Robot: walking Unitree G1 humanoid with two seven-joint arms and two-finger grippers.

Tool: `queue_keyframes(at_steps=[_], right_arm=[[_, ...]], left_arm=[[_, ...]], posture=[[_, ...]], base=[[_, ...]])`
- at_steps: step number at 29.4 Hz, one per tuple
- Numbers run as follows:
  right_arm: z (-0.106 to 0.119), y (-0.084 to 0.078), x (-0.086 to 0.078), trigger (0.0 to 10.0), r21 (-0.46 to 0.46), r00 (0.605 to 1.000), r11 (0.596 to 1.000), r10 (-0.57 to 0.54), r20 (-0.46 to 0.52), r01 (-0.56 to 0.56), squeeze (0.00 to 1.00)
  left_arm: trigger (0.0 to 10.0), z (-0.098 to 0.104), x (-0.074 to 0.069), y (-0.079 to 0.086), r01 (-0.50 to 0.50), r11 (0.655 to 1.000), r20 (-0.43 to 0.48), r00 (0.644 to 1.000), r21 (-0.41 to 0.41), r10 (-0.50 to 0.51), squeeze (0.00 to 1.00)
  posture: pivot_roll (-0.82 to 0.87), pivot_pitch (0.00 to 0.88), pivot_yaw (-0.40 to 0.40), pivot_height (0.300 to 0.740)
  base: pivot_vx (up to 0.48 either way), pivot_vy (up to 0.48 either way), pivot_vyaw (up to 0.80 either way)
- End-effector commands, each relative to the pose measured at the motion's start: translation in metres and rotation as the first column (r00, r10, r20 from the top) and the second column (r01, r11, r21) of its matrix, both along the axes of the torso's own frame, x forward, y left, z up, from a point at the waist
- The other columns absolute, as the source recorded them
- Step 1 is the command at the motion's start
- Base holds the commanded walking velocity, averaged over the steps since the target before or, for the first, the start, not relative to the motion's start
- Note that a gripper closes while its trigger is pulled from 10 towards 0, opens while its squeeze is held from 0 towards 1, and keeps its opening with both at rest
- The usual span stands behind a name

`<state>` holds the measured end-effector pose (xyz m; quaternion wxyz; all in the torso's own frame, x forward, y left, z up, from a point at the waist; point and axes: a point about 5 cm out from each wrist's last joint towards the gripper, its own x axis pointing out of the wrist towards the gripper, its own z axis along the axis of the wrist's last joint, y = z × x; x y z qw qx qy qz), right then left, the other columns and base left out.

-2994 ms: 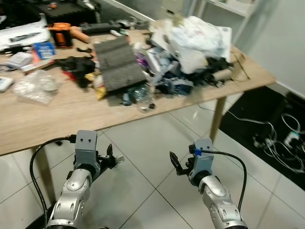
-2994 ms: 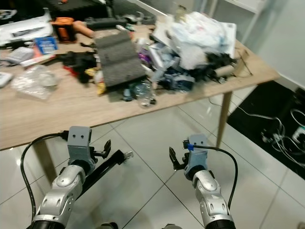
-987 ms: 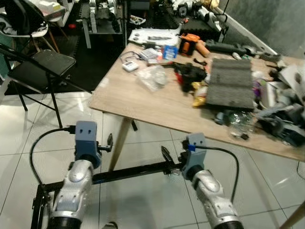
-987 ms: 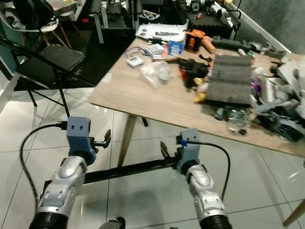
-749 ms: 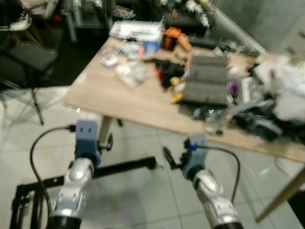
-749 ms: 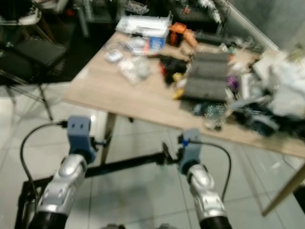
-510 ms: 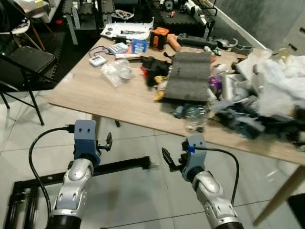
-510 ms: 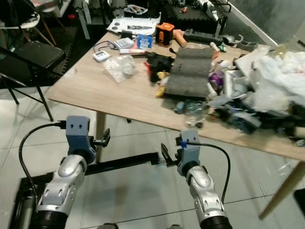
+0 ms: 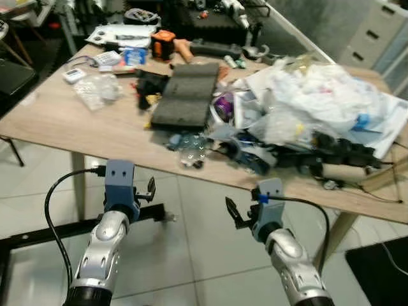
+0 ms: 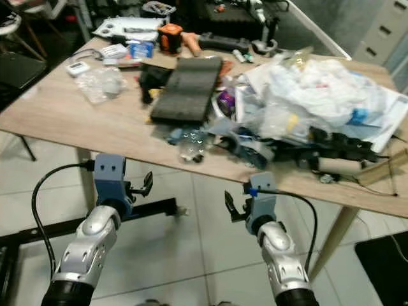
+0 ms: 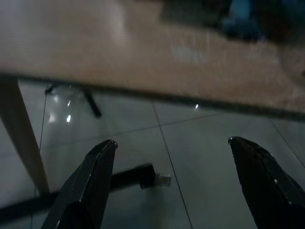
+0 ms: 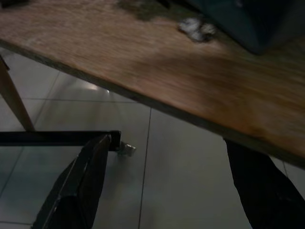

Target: Picking trash to rubbish bin

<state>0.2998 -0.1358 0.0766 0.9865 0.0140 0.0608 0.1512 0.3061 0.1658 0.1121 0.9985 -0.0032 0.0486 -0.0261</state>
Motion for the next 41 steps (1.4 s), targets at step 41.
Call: queue_keyframes(at_steps=[41], right_arm=[[-0.0098,-0.0037,-0.0076,10.0,0.005,0.999,1.0,-0.023,-0.028,0.023,0.0]], left_arm=[[10.0,-0.0058,0.0004,-0.0003,0.011,0.998,-0.025,1.0,0.061,-0.01,0.0]], posture=[[0.0,0.154,-0.043,0.74]], base=[[0.0,0.108,0.0]])
